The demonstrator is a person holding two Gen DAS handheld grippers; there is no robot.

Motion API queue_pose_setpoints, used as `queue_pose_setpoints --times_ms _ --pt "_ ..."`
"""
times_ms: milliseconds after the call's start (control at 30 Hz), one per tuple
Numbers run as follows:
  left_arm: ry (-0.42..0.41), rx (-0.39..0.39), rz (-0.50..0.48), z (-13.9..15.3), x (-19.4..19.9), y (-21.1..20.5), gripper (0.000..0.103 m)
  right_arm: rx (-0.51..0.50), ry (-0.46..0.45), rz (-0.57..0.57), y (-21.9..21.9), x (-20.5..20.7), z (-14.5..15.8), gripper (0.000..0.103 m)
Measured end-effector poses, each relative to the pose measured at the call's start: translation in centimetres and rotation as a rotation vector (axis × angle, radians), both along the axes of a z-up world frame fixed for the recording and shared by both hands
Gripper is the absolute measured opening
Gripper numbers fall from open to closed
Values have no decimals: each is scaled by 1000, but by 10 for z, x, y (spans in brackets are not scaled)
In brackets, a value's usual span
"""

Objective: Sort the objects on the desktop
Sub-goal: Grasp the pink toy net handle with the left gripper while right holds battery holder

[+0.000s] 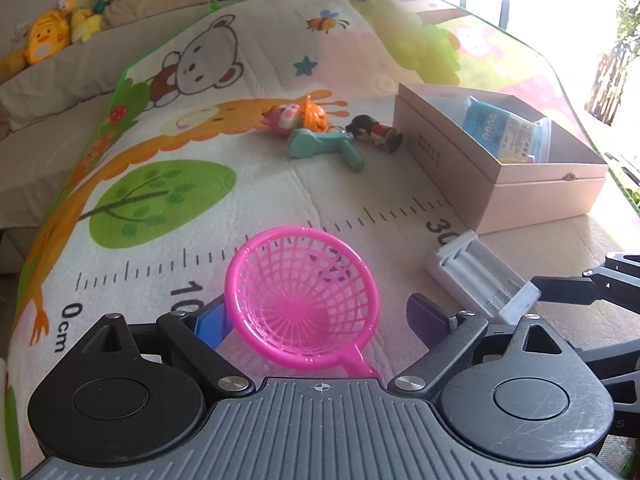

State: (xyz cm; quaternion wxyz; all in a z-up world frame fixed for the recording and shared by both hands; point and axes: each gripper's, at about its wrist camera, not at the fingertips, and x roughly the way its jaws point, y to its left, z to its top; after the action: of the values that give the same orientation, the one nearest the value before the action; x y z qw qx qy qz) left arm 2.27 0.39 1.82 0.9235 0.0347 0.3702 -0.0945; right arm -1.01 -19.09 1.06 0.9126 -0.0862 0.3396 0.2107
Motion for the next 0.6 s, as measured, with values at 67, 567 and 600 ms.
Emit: queue_pose_setpoints --times_ms 67,567,600 --pt "-7 0 -13 0 -3 0 95 -2 -5 -7 0 2 0 64" --pt "25 -19 59 -2 10 5 100 -3 -7 -1 17 25 -4 71" --pt "33 -10 77 -4 14 3 100 -8 -7 6 18 24 -4 65"
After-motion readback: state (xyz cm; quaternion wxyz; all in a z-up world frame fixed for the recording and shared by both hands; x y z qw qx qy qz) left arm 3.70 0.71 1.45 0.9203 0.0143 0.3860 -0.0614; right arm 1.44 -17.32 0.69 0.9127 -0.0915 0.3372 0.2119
